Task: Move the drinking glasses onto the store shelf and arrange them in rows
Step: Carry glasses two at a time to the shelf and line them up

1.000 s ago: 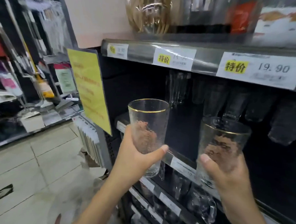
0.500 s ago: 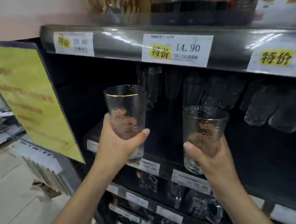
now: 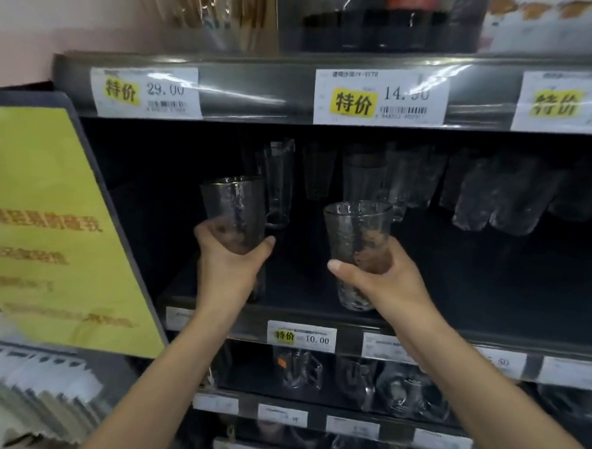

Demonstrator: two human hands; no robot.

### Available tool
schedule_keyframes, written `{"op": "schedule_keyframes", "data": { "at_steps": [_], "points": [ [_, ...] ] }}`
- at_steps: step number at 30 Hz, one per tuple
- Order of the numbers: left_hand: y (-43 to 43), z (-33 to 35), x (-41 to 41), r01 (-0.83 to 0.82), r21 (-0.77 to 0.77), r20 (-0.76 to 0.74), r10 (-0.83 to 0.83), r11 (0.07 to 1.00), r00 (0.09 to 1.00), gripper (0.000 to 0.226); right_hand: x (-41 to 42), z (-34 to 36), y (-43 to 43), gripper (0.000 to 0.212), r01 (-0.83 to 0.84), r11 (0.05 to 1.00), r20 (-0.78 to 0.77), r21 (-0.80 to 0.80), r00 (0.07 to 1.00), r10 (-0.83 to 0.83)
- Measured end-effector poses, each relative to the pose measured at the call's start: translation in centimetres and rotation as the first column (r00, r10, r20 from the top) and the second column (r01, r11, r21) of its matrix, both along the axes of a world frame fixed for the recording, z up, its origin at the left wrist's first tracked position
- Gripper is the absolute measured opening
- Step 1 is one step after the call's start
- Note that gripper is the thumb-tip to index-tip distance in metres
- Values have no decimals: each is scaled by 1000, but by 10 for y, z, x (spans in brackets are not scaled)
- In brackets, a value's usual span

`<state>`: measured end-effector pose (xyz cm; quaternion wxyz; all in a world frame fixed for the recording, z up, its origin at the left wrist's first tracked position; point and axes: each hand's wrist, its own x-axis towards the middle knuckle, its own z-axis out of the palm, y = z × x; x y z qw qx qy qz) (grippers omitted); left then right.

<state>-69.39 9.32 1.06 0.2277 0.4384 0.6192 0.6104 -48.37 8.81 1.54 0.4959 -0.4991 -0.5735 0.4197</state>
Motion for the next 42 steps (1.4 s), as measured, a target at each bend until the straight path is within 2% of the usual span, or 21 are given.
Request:
{"op": "schedule_keyframes", "data": {
  "at_steps": [4, 8, 12, 16, 21, 23, 31, 35, 42],
  "points": [
    [20, 0, -10, -26, 21, 17, 26, 999, 1000, 68, -14, -2, 18, 57, 21, 999, 18, -25, 1000, -20],
    [39, -2, -18, -37, 45, -26, 38, 998, 999, 65, -26, -7, 41, 57, 38, 999, 28, -13, 999, -38],
    [59, -6, -28, -44, 95, -25, 46, 995, 999, 70, -33, -13, 64, 71, 23, 1000, 54, -14, 998, -22],
    [79, -10, -40, -19, 121, -36, 23, 992, 999, 74, -36, -14, 88, 75, 31, 999, 103, -29, 994, -28],
    [100, -10, -59, 9, 100, 49, -14, 995, 999, 79, -44, -14, 103, 86, 115, 993, 128, -1, 985, -114],
    [107, -9, -65, 20, 87, 100, -29, 996, 995, 80, -47, -14, 106, 85, 133, 991, 131, 19, 982, -135],
    [142, -19, -71, -6, 66, 136, -3, 998, 991, 71, -55, -26, 137, 73, 163, 983, 156, 84, 972, -175],
    [163, -22, -71, 75, 60, 160, -84, 995, 983, 67, -60, -29, 157, 71, 206, 967, 197, 150, 952, -234],
    [196, -26, -78, 77, 70, 173, -88, 995, 981, 71, -62, -33, 177, 71, 180, 974, 192, 137, 960, -204]
  ]
}}
